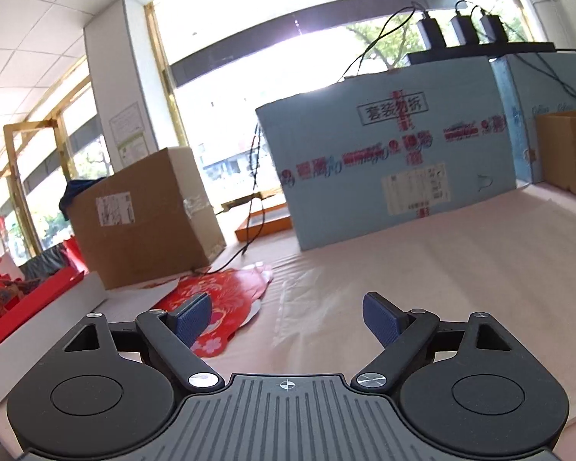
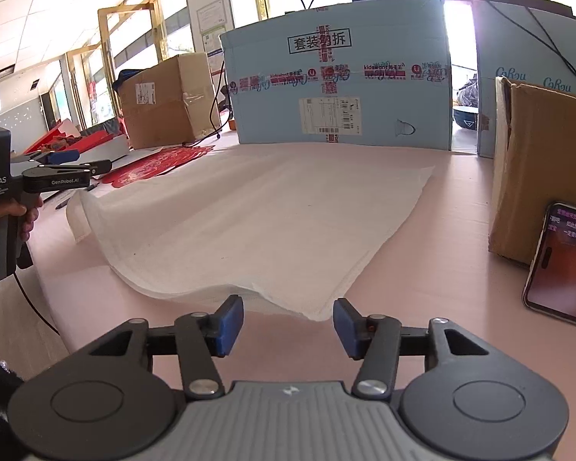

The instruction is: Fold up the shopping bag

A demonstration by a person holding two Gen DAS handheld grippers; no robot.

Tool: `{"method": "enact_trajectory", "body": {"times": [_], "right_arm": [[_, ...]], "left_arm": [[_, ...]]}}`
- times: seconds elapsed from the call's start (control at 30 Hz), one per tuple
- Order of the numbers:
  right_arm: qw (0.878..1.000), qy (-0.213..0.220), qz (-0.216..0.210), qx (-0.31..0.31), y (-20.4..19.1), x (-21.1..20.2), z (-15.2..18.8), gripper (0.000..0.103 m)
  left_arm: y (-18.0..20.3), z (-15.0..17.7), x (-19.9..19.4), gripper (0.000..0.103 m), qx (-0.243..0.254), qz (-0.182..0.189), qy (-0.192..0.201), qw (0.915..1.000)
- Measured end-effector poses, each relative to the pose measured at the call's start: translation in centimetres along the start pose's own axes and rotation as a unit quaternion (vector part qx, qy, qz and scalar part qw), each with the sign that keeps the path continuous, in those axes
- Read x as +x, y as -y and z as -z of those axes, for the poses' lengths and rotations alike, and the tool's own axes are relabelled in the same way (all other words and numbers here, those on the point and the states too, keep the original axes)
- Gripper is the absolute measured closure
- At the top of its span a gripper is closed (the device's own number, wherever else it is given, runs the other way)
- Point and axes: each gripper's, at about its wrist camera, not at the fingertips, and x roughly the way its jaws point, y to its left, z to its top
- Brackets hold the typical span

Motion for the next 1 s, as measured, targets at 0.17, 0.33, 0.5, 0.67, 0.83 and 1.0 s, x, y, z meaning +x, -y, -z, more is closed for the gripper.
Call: {"method": "enact_trajectory", "body": {"times": [0.17, 0.33, 0.5, 0.67, 0.83, 1.0], "right_arm": [[0.999, -0.003, -0.016, 0.034, 0.8, 0.0, 0.5, 0.039], [0.995, -0.004, -0.059, 0.075, 1.7, -0.4, 0.7, 0.032], [0.989, -0.005, -0.091, 0.118, 1.8, -0.3, 0.7, 0.031], [0.982, -0.002, -0.109, 0.152, 1.8, -0.1, 0.9, 0.028], [0.975, -0.002, -0.085, 0.205, 2.8, 0.5, 0.2, 0.028], [0.942, 0.006, -0.127, 0.311, 4.2, 1.9, 0.1, 0.026]], "left_arm": [[-0.2, 0.8, 0.9, 0.012, 0.028, -0.055, -0.029, 0.9977], [0.4, 0.5, -1.0, 0.012, -0.013, 0.058, 0.012, 0.9982], [4.7, 1.3, 1.1, 0.012, 0.044, 0.117, -0.033, 0.9916], [6.0, 3.6, 3.1, 0.012, 0.074, 0.109, -0.09, 0.9872], [5.3, 4.1, 3.1, 0.012, 0.044, 0.117, -0.093, 0.9878], [5.1, 4.3, 2.8, 0.012, 0.035, 0.118, -0.091, 0.9883]]}}
